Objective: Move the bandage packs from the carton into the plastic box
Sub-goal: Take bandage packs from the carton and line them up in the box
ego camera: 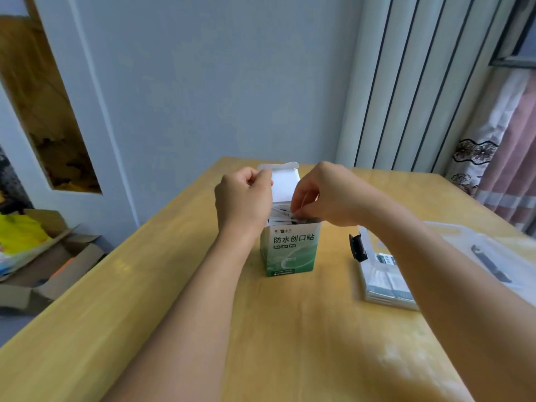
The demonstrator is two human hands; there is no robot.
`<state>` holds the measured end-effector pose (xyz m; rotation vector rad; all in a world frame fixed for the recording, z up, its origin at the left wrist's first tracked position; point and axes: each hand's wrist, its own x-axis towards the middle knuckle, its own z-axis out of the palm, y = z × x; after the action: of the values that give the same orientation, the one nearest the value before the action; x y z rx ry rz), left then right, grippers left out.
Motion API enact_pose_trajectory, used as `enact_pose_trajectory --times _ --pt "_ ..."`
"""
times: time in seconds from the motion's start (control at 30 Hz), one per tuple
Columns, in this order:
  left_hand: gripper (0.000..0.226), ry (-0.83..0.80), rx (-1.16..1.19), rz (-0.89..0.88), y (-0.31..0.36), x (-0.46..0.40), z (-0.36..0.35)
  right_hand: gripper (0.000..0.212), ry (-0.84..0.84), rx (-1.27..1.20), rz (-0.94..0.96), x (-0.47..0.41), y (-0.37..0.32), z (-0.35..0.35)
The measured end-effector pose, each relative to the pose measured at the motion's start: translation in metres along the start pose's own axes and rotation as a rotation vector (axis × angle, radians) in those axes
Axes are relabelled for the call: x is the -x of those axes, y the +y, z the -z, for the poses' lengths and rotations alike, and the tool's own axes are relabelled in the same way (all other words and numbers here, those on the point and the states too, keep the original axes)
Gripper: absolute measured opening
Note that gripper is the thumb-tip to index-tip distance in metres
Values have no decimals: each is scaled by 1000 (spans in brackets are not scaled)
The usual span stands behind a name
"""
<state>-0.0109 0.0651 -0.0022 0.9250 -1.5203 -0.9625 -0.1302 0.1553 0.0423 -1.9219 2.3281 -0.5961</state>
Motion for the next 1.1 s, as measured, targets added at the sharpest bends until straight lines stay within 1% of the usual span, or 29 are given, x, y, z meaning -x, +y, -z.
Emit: enact_pose_trajectory --times 0.13,0.27,0.47,0.63,0.73,0.77,0.83,0.9,0.93,0.97,1.0,1.1 --pt "28 -14 -17 9 1 3 -1 17 -7 16 52 1 -2 -4" --pt "26 -29 -33 2 1 2 -2 16 0 45 79 0 -4 -4" --pt "28 -33 -50 -23 -1 4 -3 17 -26 63 57 0 2 -1" --pt "24 -31 -51 -67 0 6 -5 17 32 -84 25 -1 9 19" --pt "18 -60 -80 -182 2 13 -6 14 48 -282 -33 3 15 28" --pt "20 -75 -113 -245 2 14 -6 13 54 -355 -47 5 17 30" --pt "39 -146 -258 -413 4 19 -3 12 110 -485 -66 8 22 37" --pt "61 -231 -490 -576 10 25 -2 10 173 -620 -85 12 23 47" --pt "69 -248 -575 -614 14 30 -3 9 180 -674 -87 15 23 52" --pt "71 -247 -595 -616 19 34 -4 9 167 -703 -83 17 22 56" --pt "67 -250 -550 -594 23 38 -7 10 147 -703 -77 20 20 60" --pt "38 -325 -242 -471 32 43 -13 11 124 -685 -41 25 13 66"
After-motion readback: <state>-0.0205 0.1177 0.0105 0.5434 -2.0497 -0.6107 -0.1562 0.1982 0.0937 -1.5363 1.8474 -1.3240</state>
